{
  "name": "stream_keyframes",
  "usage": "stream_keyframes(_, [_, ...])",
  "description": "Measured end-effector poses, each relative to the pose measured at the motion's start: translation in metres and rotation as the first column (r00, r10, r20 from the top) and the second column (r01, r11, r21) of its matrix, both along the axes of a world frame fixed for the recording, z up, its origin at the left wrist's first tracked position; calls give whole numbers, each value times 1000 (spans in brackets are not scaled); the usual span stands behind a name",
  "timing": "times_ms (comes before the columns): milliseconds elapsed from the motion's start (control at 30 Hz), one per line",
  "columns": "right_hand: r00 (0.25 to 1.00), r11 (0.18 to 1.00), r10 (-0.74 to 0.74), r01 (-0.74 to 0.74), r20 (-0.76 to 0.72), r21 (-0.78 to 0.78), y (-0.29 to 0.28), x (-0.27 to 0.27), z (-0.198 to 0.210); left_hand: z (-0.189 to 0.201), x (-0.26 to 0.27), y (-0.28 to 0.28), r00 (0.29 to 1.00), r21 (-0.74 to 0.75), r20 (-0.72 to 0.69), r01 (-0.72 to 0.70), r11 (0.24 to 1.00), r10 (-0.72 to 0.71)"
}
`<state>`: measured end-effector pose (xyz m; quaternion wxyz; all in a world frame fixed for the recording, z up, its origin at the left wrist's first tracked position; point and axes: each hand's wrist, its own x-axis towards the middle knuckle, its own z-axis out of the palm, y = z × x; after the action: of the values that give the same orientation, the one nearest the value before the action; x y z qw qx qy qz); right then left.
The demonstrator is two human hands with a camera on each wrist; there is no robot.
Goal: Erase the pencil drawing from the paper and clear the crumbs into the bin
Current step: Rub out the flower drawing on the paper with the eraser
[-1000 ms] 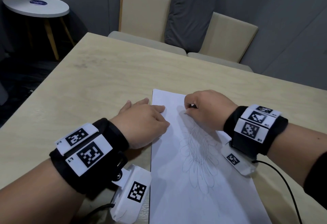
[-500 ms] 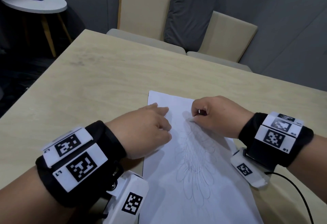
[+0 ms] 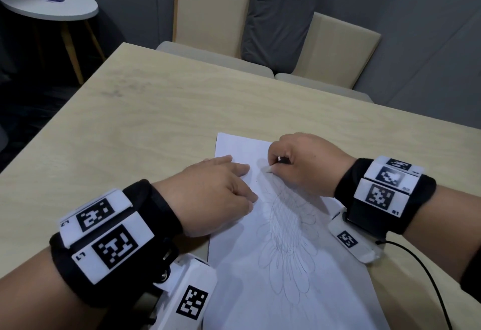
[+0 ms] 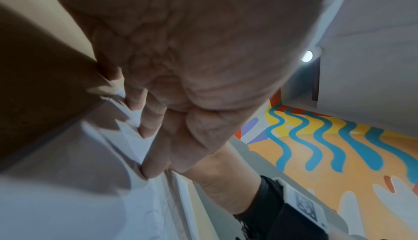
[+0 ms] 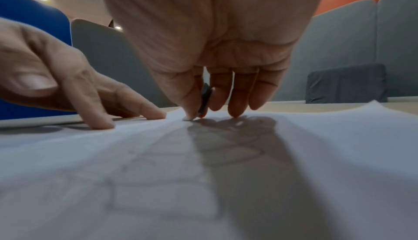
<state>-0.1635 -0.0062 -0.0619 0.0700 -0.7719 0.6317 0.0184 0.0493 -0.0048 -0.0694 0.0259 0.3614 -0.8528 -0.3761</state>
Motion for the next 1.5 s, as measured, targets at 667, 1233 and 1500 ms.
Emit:
stream_keyframes(667, [999, 1000, 7, -7, -31, 2, 2, 3, 1, 1, -2, 1, 999, 12, 30, -18, 1000, 18])
stream_keyframes(1233, [996, 998, -54, 52, -77, -32, -7, -5, 0, 0, -2, 1, 999, 41, 7, -49, 998, 49])
stream_keyframes(1500, [999, 1000, -24, 24, -47, -5, -2, -4, 3, -1, -1, 1, 998, 32, 17, -53, 998, 52])
